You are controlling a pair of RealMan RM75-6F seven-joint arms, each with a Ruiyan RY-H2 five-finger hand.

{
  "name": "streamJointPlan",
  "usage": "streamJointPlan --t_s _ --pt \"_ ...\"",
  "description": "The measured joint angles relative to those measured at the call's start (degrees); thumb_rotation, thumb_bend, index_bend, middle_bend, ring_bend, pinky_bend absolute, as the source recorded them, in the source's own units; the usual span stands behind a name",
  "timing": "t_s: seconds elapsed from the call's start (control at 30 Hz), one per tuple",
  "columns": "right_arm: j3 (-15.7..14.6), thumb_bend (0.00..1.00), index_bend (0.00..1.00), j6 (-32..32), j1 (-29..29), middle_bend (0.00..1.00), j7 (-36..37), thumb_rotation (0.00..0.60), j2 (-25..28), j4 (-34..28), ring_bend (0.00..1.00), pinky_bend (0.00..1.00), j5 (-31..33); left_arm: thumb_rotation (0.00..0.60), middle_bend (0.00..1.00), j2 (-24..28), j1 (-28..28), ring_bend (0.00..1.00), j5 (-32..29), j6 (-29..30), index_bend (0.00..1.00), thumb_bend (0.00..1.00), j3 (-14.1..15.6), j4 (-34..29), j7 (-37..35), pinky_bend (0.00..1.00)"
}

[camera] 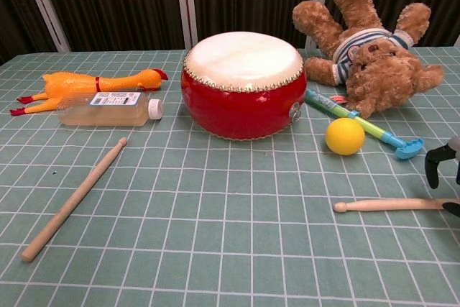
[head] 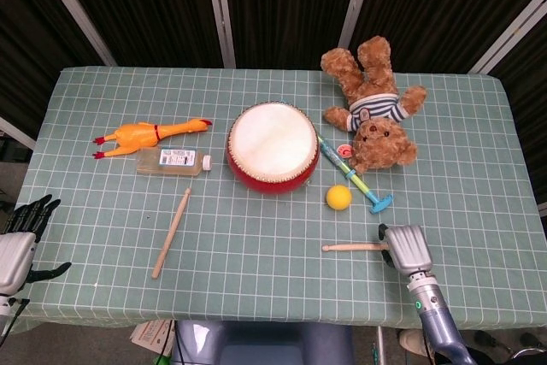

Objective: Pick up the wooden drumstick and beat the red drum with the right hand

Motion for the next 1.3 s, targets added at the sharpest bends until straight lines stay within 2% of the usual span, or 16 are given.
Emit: streamJointPlan --t_s 0.6,0.77,0.9,1.03,1.07,1.2,1.3 --pt "-0.6 0.34 0.49 -1.3 0.7 1.0 -1.3 0.6 -2.1 3.6 1.0 1.0 3.0 0.6 0.0 0.2 -0.1 0.0 -0.4 -0.4 0.0 0.02 0.0 -0.4 -0.2 0.03" --pt "-0.6 0.39 0.51 -1.6 0.9 1.0 -1.5 0.6 -3.1 4.5 1.0 1.0 4.0 0.6 0.0 0.3 -0.1 0.0 -0.5 -0.5 0.0 0.02 0.0 -0.5 -0.3 0.03" --pt "-0.7 0.47 0.63 -1.9 1.0 1.0 -2.1 0.6 -3.7 4.9 1.0 1.0 4.8 0.6 0.0 0.3 -0.1 0.0 -0.5 -0.5 0.0 0.02 0.0 -0.5 -0.4 0.03" --pt "-0.8 0.54 0.86 -1.8 1.1 1.0 -2.4 0.6 -4.0 4.9 1.0 1.0 5.1 0.6 0.0 0.3 -0.1 0.0 -0.4 -0.5 0.0 0.02 0.0 -0.5 -0.4 0.03" --pt "-0.9 0.54 0.89 -1.7 1.1 1.0 -2.4 0.6 -4.0 4.8 1.0 1.0 5.1 0.6 0.0 0.3 -0.1 0.0 -0.4 -0.5 0.0 0.02 0.0 -0.5 -0.5 0.03" --pt "-0.9 0.56 0.98 -1.1 1.1 1.0 -2.1 0.6 -3.7 3.8 1.0 1.0 4.7 0.6 0.0 0.4 -0.1 0.0 -0.4 -0.5 0.0 0.02 0.1 -0.5 -0.6 0.03" --pt "-0.8 0.56 1.0 -0.4 1.0 1.0 -1.4 0.6 -3.1 2.4 1.0 1.0 3.8 0.6 0.0 0.4 -0.1 0.0 -0.5 -0.5 0.0 0.02 0.1 -0.5 -0.7 0.03"
